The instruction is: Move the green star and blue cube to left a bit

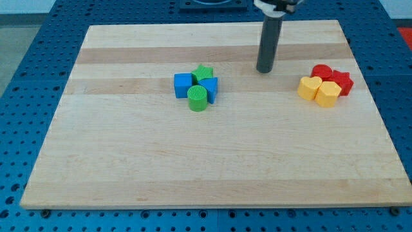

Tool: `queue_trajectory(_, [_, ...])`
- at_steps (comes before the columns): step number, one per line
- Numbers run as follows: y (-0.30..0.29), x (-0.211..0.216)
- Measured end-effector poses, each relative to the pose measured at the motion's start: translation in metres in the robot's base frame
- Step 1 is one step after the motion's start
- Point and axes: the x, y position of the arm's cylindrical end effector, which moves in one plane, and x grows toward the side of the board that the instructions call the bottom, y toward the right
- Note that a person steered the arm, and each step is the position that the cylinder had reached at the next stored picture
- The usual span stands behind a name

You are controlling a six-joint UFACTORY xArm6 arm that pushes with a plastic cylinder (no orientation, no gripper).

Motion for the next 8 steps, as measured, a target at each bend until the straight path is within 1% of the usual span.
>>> queue_trajectory(5, [-0.090, 0.035])
queue_trajectory(8, [-0.131, 0.049])
